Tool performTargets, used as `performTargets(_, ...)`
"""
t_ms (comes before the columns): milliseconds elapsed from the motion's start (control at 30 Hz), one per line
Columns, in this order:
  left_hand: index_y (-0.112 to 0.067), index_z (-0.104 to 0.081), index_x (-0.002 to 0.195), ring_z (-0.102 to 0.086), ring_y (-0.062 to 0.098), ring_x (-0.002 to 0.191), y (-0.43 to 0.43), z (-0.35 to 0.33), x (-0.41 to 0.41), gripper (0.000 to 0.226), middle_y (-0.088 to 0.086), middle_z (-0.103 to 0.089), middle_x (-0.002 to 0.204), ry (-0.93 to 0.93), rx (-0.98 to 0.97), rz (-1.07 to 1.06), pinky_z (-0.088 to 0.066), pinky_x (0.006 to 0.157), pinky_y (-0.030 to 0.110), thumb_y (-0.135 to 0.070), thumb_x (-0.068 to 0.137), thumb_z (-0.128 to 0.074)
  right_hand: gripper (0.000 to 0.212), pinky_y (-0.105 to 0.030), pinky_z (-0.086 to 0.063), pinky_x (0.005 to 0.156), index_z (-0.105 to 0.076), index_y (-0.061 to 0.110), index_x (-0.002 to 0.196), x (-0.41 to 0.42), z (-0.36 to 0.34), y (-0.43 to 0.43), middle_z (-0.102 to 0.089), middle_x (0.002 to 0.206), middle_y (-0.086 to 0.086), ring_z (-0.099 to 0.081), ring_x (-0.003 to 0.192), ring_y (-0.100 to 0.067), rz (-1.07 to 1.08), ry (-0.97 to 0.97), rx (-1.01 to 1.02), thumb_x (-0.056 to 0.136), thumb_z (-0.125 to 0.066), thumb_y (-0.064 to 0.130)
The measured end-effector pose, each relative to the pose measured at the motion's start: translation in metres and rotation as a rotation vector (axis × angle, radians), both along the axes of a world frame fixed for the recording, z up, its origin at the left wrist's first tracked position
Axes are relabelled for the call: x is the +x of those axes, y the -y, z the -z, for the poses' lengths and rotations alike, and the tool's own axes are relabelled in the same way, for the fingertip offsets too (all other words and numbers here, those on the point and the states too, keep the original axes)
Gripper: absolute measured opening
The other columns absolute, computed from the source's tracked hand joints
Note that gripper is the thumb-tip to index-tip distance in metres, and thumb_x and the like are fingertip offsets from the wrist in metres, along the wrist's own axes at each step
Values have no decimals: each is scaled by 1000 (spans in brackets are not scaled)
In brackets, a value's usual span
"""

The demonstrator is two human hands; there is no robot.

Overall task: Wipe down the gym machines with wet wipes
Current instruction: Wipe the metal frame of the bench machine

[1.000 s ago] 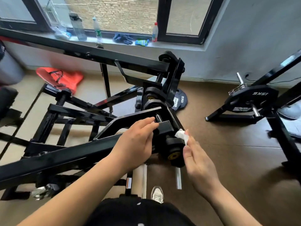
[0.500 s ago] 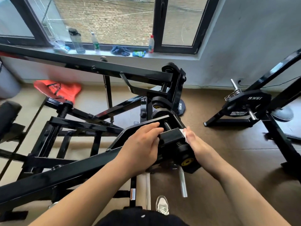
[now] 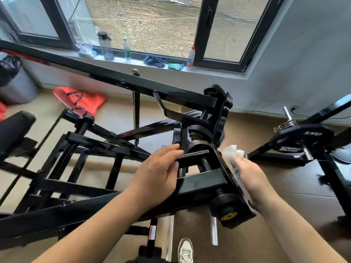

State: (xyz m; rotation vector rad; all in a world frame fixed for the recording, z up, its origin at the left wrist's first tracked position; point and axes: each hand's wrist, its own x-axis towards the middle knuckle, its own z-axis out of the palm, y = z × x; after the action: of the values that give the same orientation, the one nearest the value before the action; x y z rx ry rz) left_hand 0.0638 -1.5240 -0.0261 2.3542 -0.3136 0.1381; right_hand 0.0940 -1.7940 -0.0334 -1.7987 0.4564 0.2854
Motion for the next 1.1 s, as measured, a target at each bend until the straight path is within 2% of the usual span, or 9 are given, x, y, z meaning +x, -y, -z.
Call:
performTargets(67, -17, -67, 133, -52, 12, 135, -1, 2, 11, 36, -4, -59, 145, -41, 27, -55, -19, 108, -2, -12, 98, -59, 32, -41, -45, 103, -67, 22, 117, 37, -9, -15, -69, 109, 6, -62, 110, -22, -73, 194, -225, 109, -40, 37)
performTargets(167, -17, -64, 137, -47, 12, 139, 1, 10, 20, 39, -4, -54, 149, -117, 26, -128, -12, 106, -6, -13, 99, -59, 44, -14, -10, 121, -44, 28, 156, 84, -6, -44, -33, 158, 19, -22, 152, -2, -587, 396, -403, 112, -39, 29)
performTargets(300, -14, -66, 135, -48, 12, 138, 10, 24, 16, 39, 0, -57, 147, -165, 10, -156, -20, 116, 6, -11, 97, -61, 46, -23, 15, 123, -39, 26, 158, 100, 20, -47, -6, 168, 19, 17, 155, -1, -1021, 342, -604, 112, -38, 26)
performTargets(400, -16, -67, 133, -50, 11, 135, 14, 31, 12, 39, -2, -59, 145, -141, 41, -162, -19, 111, 1, -13, 95, -63, 42, -23, -3, 127, -52, 22, 151, 81, 18, -40, -36, 160, 16, -13, 155, 0, -951, 465, -454, 110, -43, 27)
performTargets(500, -16, -67, 132, -52, 9, 133, 15, 30, 10, 40, -4, -60, 143, -101, 24, -170, -37, 115, 20, -20, 94, -57, 43, -22, -21, 124, -65, 24, 139, 75, 17, -42, -56, 148, 12, -38, 145, -2, -912, 578, -511, 106, -43, 37)
performTargets(667, -13, -66, 133, -52, 12, 134, 16, 25, 9, 40, -1, -61, 142, -113, 19, -191, -34, 115, 20, -21, 96, -53, 41, -19, -17, 122, -59, 28, 143, 88, 11, -65, -54, 149, 14, -38, 144, -5, -1026, 524, -852, 110, -40, 40)
performTargets(833, -13, -66, 133, -51, 11, 135, 11, 25, 9, 36, -3, -60, 142, -131, -18, -172, -19, 110, 0, -12, 98, -59, 33, -24, -21, 125, -68, 25, 132, 69, 4, -60, -54, 140, 24, -35, 145, 1, -861, 430, -565, 110, -46, 34)
performTargets(967, -15, -65, 134, -50, 9, 134, 6, 18, 17, 37, -5, -60, 142, -123, -68, -103, -19, 106, -2, -10, 98, -58, 31, -25, -47, 96, -74, 21, 106, 39, -17, -42, -75, 106, 13, -65, 104, -4, -532, 292, -296, 110, -46, 32)
performTargets(1100, -14, -61, 137, -46, -1, 126, 16, 3, 42, 38, -5, -60, 140, -89, -109, -37, -17, 97, -8, -9, 100, -57, 39, -32, -46, 68, -65, 20, 93, 41, -31, -37, -64, 76, 5, -58, 70, -11, -55, 303, -211, 111, -37, 40)
